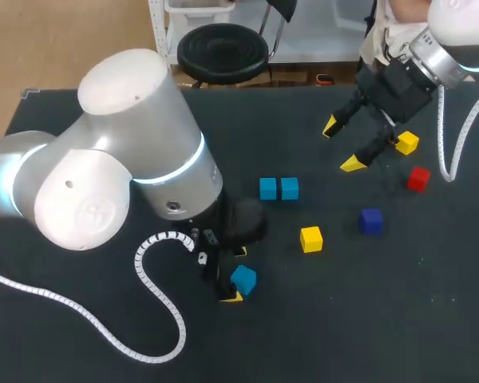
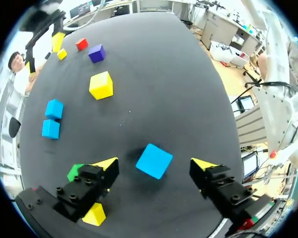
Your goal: Place the blue cubes, place green cubes on the blue cubes, place the yellow cubes on the green cubes, then place the red cubes on the yellow cubes, and place purple cube on the red cubes.
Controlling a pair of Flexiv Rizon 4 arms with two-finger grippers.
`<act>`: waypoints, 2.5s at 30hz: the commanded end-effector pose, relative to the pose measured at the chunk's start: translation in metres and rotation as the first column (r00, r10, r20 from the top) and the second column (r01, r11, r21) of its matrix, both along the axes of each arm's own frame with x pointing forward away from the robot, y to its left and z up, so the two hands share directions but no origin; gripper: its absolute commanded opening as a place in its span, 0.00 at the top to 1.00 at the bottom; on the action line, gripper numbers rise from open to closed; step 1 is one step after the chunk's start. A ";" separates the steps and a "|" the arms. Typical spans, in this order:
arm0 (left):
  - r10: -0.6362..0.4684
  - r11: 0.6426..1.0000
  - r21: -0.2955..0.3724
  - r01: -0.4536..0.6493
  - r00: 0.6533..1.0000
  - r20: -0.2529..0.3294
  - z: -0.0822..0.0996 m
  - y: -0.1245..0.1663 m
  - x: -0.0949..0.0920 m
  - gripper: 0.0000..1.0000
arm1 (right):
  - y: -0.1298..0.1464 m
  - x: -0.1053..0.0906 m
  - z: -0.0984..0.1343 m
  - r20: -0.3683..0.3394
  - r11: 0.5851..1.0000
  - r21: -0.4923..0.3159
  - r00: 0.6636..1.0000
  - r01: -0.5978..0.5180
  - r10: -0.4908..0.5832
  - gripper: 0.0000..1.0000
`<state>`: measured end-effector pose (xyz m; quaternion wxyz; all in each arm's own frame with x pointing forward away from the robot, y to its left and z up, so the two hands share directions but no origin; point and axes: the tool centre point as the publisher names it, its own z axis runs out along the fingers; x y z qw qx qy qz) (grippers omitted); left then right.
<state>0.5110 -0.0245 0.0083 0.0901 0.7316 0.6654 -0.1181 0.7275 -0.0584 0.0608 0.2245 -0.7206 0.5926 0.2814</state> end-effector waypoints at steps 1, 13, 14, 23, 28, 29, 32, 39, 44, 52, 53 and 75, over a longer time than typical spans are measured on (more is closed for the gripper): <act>-0.012 1.000 0.006 0.012 1.000 0.005 0.001 -0.002 -0.002 0.00 | 0.000 0.000 0.000 0.001 1.000 0.001 1.000 0.000 0.000 0.00; -0.124 0.992 -0.003 0.124 0.992 0.024 0.000 -0.014 -0.005 0.00 | 0.000 0.000 0.000 0.001 1.000 0.001 1.000 0.000 0.000 0.00; -0.126 0.992 -0.004 0.126 0.992 0.024 0.000 -0.014 -0.004 0.05 | 0.000 0.000 0.000 0.001 1.000 0.001 1.000 0.000 0.000 0.00; -0.123 0.992 0.004 0.123 0.992 0.025 -0.001 -0.012 -0.002 0.25 | 0.000 0.000 0.000 0.001 1.000 0.001 1.000 0.000 0.000 0.00; -0.122 0.992 0.006 0.122 0.992 0.027 -0.001 -0.011 -0.002 0.45 | 0.000 0.000 0.000 0.001 1.000 0.001 1.000 0.000 0.000 0.00; -0.123 0.992 0.007 0.122 0.992 0.027 -0.001 -0.010 -0.002 0.49 | 0.000 0.000 0.000 0.001 1.000 0.001 1.000 0.000 0.000 0.00; -0.117 0.993 0.011 0.116 0.993 0.026 -0.001 -0.008 -0.003 0.56 | 0.000 0.000 0.000 0.001 1.000 0.001 1.000 0.000 0.000 0.00; -0.061 0.998 0.012 0.061 0.998 0.026 0.005 -0.005 -0.009 1.00 | 0.000 0.000 0.000 0.001 1.000 0.001 1.000 0.000 0.000 0.00; -0.025 0.999 0.026 0.025 0.999 0.022 0.002 -0.002 -0.011 0.94 | 0.000 0.000 0.000 0.001 1.000 0.001 1.000 0.000 0.000 0.00; 0.020 0.998 0.063 -0.020 1.000 0.008 -0.004 0.000 -0.010 0.44 | 0.000 0.000 0.000 0.001 1.000 0.001 1.000 0.000 0.000 0.00; 0.020 0.998 0.061 -0.020 1.000 0.007 -0.004 0.000 -0.010 0.00 | 0.000 0.000 0.000 0.001 1.000 0.001 1.000 0.000 0.000 0.00; -0.026 0.998 0.060 0.024 0.999 0.021 -0.008 0.012 0.002 0.00 | 0.000 0.000 0.000 0.001 1.000 0.001 1.000 0.000 0.000 0.00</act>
